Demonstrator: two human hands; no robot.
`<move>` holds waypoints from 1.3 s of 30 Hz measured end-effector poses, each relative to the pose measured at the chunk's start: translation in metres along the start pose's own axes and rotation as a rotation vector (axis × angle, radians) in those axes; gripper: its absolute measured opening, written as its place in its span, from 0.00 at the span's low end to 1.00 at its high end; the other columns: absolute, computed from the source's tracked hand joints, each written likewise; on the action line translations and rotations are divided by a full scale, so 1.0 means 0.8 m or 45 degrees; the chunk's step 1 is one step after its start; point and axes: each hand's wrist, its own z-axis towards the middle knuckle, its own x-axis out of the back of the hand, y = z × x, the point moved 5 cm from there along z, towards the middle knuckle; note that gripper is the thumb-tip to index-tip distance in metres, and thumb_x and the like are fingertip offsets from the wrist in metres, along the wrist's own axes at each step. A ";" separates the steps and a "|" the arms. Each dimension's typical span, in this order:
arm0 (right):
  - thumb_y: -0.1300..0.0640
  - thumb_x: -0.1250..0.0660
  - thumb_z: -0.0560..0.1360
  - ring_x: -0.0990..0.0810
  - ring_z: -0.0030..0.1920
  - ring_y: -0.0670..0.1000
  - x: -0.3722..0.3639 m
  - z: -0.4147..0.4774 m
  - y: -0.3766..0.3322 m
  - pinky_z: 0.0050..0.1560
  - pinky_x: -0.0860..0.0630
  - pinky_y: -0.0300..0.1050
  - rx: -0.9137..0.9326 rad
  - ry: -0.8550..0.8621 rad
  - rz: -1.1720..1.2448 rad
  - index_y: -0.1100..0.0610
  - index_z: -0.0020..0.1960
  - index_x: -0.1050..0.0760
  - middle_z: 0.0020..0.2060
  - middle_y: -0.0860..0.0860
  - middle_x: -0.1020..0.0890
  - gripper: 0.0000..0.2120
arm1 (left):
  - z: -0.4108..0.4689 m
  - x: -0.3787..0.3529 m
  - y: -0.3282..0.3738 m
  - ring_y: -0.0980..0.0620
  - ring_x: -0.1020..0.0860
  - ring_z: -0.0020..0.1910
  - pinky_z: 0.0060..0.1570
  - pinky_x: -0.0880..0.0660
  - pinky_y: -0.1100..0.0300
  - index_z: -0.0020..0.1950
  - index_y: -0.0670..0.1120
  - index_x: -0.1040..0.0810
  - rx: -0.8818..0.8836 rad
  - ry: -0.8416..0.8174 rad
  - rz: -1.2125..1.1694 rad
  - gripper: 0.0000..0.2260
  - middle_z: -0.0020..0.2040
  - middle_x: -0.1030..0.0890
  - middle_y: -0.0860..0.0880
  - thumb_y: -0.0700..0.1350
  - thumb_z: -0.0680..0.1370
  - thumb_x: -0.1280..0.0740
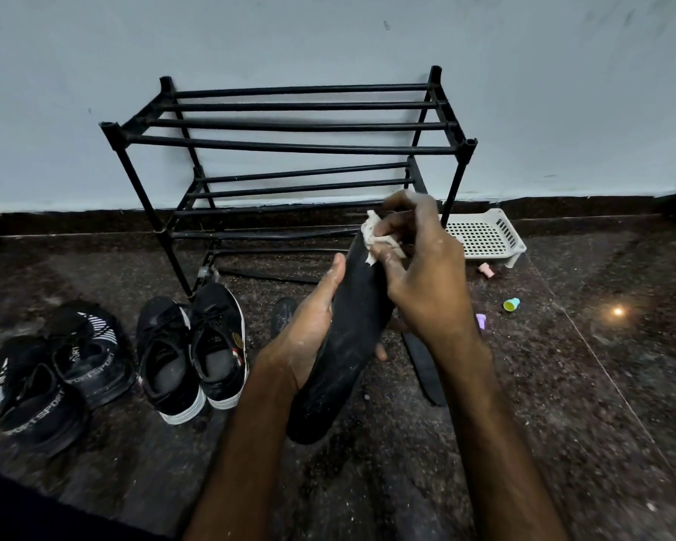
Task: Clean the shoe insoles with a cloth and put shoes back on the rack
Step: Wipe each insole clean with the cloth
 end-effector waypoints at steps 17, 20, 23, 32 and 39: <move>0.67 0.28 0.72 0.21 0.44 0.43 -0.026 -0.010 0.014 0.48 0.20 0.44 -0.194 -0.209 -0.142 0.52 0.48 0.24 0.44 0.44 0.20 0.12 | 0.014 0.015 -0.001 0.47 0.16 0.46 0.45 0.18 0.55 0.55 0.42 0.16 -0.067 0.178 -0.386 0.30 0.49 0.15 0.42 0.64 0.80 0.45; 0.67 0.29 0.72 0.21 0.45 0.47 -0.021 -0.009 0.014 0.50 0.20 0.49 -0.205 -0.140 -0.206 0.52 0.46 0.23 0.45 0.46 0.21 0.11 | 0.014 0.013 0.000 0.47 0.16 0.48 0.47 0.18 0.55 0.54 0.41 0.15 -0.086 0.181 -0.375 0.30 0.51 0.15 0.42 0.64 0.80 0.46; 0.66 0.29 0.71 0.20 0.45 0.46 -0.041 -0.018 0.005 0.53 0.21 0.48 -0.239 -0.527 -0.184 0.51 0.41 0.22 0.41 0.44 0.20 0.10 | 0.016 0.024 0.001 0.44 0.20 0.60 0.60 0.22 0.50 0.65 0.39 0.21 -0.113 0.252 -0.409 0.34 0.62 0.20 0.40 0.67 0.79 0.45; 0.65 0.32 0.74 0.22 0.47 0.47 -0.019 -0.011 0.013 0.54 0.22 0.48 -0.308 -0.181 -0.345 0.52 0.44 0.23 0.49 0.48 0.23 0.08 | 0.022 0.011 -0.004 0.46 0.19 0.54 0.64 0.28 0.51 0.61 0.41 0.19 -0.158 0.220 -0.393 0.29 0.55 0.17 0.42 0.64 0.80 0.43; 0.65 0.30 0.75 0.24 0.47 0.43 -0.017 -0.005 0.004 0.48 0.25 0.32 -0.284 0.001 -0.197 0.51 0.49 0.23 0.50 0.45 0.24 0.09 | 0.021 0.005 -0.005 0.47 0.20 0.57 0.66 0.30 0.52 0.62 0.42 0.20 -0.164 0.200 -0.357 0.26 0.56 0.18 0.42 0.61 0.80 0.43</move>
